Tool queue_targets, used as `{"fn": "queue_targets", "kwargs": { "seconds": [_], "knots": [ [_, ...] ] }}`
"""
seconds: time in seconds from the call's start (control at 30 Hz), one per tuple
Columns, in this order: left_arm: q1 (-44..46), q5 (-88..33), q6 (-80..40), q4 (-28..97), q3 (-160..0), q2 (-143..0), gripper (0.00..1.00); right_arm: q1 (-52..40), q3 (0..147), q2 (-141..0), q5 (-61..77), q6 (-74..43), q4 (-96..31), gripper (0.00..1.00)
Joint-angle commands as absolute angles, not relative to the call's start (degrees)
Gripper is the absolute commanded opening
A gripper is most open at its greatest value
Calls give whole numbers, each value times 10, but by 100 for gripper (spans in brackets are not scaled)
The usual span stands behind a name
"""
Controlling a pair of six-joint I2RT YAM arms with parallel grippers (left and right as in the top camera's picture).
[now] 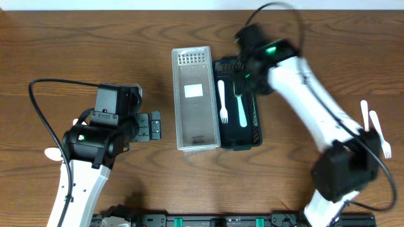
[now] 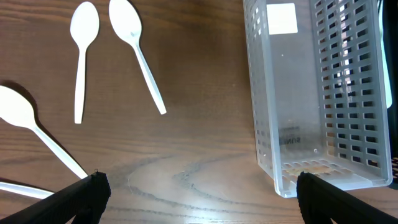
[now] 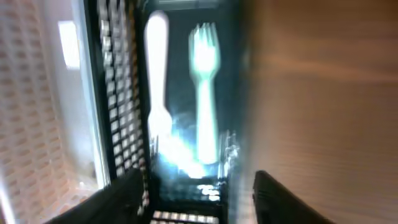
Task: Pack container
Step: 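Carry the fork and release it into the black basket, then grasp a white spoon on the right with the right gripper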
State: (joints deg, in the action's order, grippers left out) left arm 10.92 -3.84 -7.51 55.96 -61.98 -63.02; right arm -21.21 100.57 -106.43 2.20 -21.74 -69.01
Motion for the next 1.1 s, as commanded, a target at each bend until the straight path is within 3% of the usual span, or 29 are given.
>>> {"fn": "queue_targets", "kwargs": {
  "seconds": [0.0,0.33,0.53,0.83,1.07],
  "knots": [
    [107,-30,-74,561,-625,-632,98,-125,1049,-992,-23,-163,-718,77],
    [107,-30,-74,561,-625,-632,98,145,1032,-974,-39,-30,-746,99],
    [107,-30,-74,561,-625,-632,98,260,960,-992,-39,25,-697,99],
    [107,-30,-74,561,-625,-632,98,326,809,-1026,-36,59,-569,99],
    [107,-30,-74,562,-625,-632,98,331,779,-1081,-20,71,-533,99]
  ]
}}
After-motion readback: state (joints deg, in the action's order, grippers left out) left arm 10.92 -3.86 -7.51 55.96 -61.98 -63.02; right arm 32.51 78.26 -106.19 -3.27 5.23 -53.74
